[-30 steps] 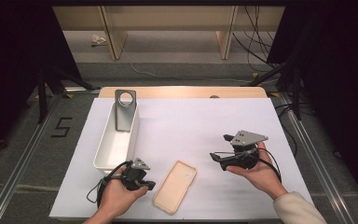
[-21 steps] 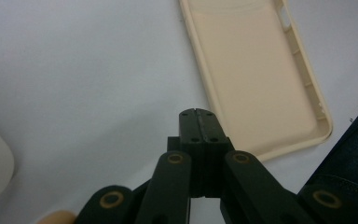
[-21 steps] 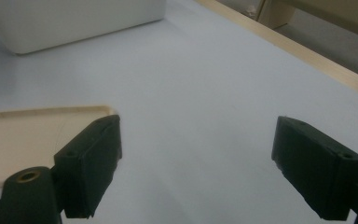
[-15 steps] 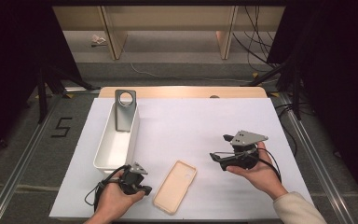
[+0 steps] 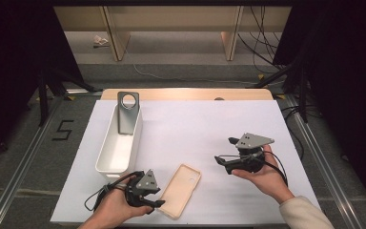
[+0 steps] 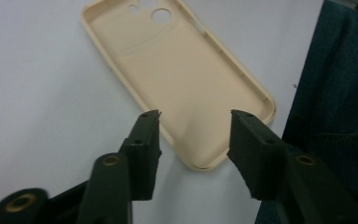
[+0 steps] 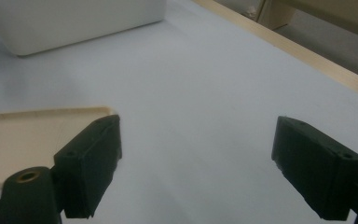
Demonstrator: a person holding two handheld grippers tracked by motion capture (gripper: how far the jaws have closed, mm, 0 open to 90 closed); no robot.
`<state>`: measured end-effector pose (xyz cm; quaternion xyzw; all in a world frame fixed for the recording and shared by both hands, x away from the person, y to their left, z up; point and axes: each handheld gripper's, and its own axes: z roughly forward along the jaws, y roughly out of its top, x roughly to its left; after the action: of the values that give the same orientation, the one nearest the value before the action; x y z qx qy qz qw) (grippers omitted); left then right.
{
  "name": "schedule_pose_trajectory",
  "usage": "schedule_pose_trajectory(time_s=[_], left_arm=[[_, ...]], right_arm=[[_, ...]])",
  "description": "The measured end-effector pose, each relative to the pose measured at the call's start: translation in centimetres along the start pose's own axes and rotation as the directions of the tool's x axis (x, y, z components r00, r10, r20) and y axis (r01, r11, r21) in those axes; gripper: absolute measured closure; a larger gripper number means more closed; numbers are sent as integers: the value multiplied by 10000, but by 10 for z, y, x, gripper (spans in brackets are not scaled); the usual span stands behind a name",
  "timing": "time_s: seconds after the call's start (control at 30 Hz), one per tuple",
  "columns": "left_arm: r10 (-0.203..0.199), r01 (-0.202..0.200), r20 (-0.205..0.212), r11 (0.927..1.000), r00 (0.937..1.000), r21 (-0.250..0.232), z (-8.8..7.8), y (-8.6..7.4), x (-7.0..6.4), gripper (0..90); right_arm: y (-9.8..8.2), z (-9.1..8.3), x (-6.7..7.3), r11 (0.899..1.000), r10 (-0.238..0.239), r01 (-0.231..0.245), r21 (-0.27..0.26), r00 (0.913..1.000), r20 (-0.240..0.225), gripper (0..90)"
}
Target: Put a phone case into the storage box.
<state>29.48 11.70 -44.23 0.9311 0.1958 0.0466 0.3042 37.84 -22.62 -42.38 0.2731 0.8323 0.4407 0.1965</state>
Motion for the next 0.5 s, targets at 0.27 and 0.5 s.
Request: schedule_pose_trajectory(time_s=[0.27, 0.5], left_arm=[[1160, -1175, 476, 9926, 9921, 299, 5, 8, -5, 309], [1874, -1926, 692, 9782, 9798, 774, 15, 13, -8, 223]], right_arm=[[0, -1, -2, 10000, -2, 2, -54, 10000, 55, 169], [0, -1, -2, 10000, 15, -15, -52, 10000, 84, 169]])
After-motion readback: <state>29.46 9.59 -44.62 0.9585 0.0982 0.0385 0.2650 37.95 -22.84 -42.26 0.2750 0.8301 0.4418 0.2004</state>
